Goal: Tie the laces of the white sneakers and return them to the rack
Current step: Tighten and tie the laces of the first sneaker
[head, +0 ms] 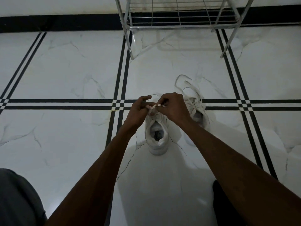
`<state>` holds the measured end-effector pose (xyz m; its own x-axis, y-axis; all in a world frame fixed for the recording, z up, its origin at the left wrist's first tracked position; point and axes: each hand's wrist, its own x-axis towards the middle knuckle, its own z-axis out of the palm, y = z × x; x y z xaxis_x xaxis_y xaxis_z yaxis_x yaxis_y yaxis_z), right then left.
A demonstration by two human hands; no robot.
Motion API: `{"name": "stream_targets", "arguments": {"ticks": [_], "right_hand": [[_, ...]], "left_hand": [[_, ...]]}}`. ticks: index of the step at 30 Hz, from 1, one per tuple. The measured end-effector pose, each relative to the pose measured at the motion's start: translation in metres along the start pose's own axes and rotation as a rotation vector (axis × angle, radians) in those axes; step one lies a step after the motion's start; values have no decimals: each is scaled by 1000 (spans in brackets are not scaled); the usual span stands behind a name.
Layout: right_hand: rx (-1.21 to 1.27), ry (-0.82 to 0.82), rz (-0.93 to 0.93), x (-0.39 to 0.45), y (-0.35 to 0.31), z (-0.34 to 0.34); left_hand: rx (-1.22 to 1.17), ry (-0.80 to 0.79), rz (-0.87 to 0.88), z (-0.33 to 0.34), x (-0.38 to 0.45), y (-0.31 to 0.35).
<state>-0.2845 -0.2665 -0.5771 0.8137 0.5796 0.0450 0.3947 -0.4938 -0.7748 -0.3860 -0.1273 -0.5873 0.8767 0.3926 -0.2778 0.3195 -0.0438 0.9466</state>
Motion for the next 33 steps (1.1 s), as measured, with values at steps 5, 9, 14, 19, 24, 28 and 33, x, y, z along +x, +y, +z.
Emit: {"name": "stream_targets", "arguments": {"ticks": [5,9,14,19,24,28,33], "right_hand": [[289,-41,218,1,-1,-8],[264,-52,411,-1,15,-26],[-281,26,398,-8,35,-31],[-601,-5,38,-28,27,-23],[-844,-5,-76,-35,26,-20],[-822,-45,-80,-38,39,-9],[-685,-68,75,-38,3,-21]], "left_hand": [[313,46,115,4,4,3],[501,232,132,-4,-5,3],[953,312,134,-24,-26,-13],[1122,310,176,-26,-31,-24],[1152,316,158,-26,-32,-32],[1128,355,114,-22,-33,-40],[1078,322,16,-19,-31,-30]]}}
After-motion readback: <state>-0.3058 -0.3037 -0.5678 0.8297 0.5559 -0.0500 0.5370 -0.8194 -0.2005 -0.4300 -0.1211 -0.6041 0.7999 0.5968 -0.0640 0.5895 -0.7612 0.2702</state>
